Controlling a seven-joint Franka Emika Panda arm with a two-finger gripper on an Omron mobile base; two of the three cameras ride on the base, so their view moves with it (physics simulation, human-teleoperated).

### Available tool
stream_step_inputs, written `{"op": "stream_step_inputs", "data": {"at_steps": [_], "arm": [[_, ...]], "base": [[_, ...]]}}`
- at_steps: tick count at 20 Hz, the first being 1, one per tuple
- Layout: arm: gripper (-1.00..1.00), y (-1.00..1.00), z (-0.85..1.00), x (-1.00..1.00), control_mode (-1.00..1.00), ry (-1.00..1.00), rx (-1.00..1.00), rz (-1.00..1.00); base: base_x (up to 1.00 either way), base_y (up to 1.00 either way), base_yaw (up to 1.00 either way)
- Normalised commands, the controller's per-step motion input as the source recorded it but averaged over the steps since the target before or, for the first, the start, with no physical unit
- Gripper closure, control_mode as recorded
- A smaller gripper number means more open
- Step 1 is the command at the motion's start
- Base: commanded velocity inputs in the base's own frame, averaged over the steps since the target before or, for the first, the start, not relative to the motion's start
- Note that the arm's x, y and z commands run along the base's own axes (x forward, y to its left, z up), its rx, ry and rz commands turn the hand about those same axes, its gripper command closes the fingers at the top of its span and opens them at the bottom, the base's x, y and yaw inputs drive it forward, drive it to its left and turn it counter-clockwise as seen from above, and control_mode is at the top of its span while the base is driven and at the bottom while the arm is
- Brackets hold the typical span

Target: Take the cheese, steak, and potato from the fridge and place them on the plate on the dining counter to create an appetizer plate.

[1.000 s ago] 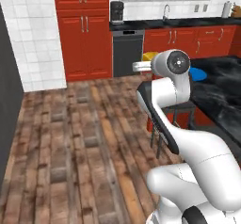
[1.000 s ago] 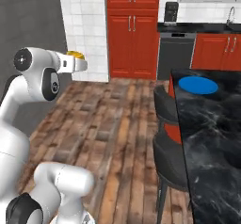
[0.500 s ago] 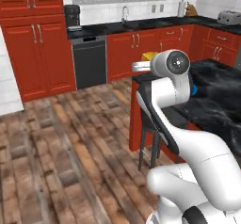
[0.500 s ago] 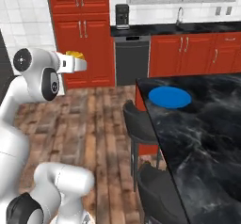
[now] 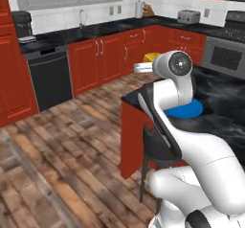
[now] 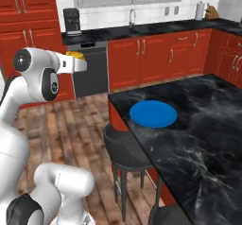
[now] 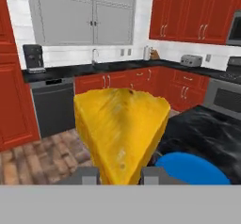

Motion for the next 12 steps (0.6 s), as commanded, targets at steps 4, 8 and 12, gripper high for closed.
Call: {"op": "stream_step_inputs", "data": {"at_steps": [4,8,12], "arm": [[1.00,0.00,0.00,0.00,1.00,0.00,0.00,0.00],[1.00,0.00,0.00,0.00,1.00,0.00,0.00,0.00],[1.00,0.00,0.00,0.00,1.00,0.00,0.00,0.00]], "base": [[0.75,0.33,-0.47],[0.58,0.10,-0.48],[0.47,0.00,-0.47]]}}
